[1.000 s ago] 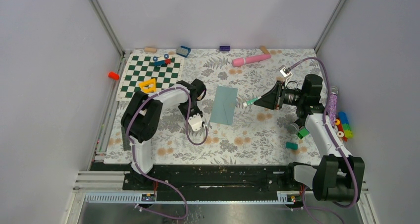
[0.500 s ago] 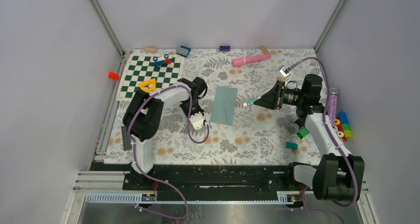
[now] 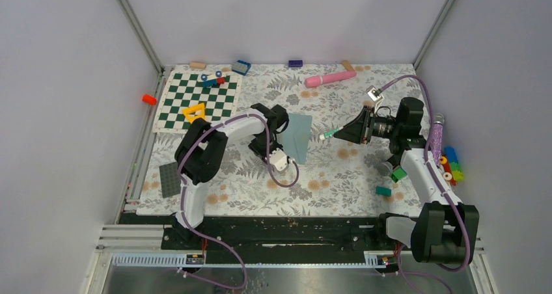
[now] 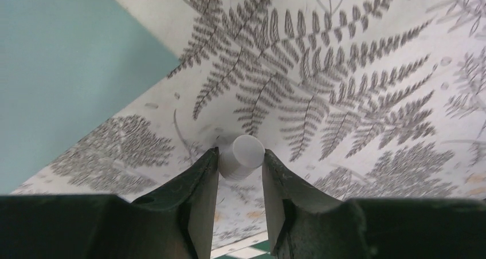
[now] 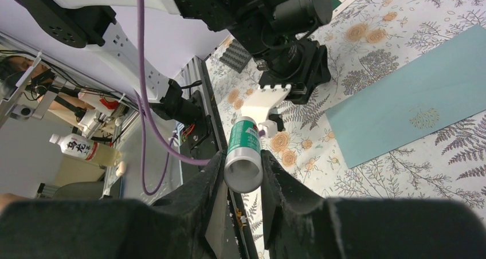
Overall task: Place the letter into the envelope and seal it
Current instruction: Adjust the solid glue cap at the center of the board.
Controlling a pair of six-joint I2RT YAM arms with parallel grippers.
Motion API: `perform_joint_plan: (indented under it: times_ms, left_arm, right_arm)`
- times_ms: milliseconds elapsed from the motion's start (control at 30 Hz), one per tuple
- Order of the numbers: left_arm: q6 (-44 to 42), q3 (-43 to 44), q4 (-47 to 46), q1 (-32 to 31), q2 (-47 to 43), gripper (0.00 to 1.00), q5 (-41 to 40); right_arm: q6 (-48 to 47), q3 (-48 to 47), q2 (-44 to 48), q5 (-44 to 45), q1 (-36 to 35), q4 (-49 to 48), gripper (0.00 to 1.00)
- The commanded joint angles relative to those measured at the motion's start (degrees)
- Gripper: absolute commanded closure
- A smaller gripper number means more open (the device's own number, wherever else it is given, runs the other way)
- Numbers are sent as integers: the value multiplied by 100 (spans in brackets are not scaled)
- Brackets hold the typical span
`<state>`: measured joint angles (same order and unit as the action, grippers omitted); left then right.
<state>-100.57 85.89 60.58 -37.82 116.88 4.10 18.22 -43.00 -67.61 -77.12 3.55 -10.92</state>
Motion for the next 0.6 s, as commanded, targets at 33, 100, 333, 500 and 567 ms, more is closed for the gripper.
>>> perform_joint_plan:
  times_ms: [33,100,333,500,567]
  left_arm:
    - [1243,-57,262,-56,53,67,310]
    - [1424,-198,164,-61,-11,66,311]
    - [1837,-403,-29,-67,-237,42,565]
    - [1476,-990,-526,-93,-479,1,294]
    - [1201,-1267,-840,-79,-582,1,74]
  right_arm:
    - [-3,-230,55,-5,32,-33,82]
    - [2,-226,64,-5,32,-33,83]
    - [6,-223,85,26,32,-33,82]
    - [4,-223,98,39,32,-33,82]
    - [5,-211,103,46,32,-33,82]
